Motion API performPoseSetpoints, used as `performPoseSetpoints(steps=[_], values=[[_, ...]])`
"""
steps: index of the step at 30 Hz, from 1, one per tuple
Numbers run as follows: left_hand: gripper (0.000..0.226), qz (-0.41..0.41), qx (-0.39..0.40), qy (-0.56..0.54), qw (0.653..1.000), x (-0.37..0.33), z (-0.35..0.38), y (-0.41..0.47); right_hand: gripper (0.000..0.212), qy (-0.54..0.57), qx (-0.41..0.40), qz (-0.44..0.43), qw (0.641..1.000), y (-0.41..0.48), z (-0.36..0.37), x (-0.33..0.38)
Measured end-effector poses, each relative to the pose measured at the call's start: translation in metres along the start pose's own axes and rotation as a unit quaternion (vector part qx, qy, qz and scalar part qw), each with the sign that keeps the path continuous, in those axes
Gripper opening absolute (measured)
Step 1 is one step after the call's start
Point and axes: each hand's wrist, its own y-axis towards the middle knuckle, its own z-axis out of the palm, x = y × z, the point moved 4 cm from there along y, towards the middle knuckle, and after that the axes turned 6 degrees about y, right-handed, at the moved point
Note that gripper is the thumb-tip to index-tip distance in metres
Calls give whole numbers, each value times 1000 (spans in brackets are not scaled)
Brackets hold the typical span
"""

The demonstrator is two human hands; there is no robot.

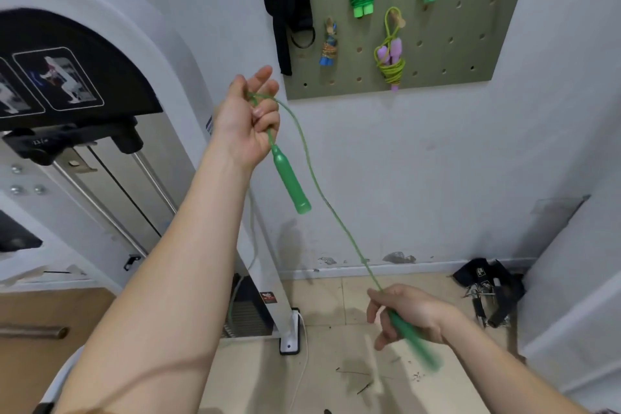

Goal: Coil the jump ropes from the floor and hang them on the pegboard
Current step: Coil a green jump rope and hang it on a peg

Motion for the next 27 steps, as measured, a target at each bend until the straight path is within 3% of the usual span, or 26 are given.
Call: performPoseSetpoints(steps=[2,4,6,9,10,11,12,15,17,20,24,27], values=[[30,-17,-59,128,990,10,-11,1,46,131,-14,5,991,-2,3,10],[20,-76,-101,311,942,31,-30,0,44,242,8,-9,970,-6,10,34],[20,-149,-100,465,867,59,-56,-4,39,323,40,-30,945,-9,13,59],[26,-254,-52,668,697,100,-95,-16,28,432,113,-12,894,-10,16,87],[23,-281,-31,701,655,109,-102,-24,25,447,127,-8,885,-10,17,92],[22,-302,-15,702,645,117,-105,-32,23,452,124,-7,883,-8,18,96],[22,-316,-3,671,671,123,-104,-39,22,450,103,-13,887,-6,18,99],[20,-295,10,437,850,134,-84,-51,23,411,-6,-72,909,3,13,103],[22,-245,14,279,928,136,-67,-53,27,395,-30,-103,913,4,13,108],[34,-192,21,145,970,140,-44,-55,26,365,-29,-146,919,2,13,118],[52,-157,2,56,986,142,-24,-55,27,264,-50,-190,944,-5,13,123],[56,-149,-14,42,988,141,-13,-53,42,228,9,-206,951,-17,18,122]])
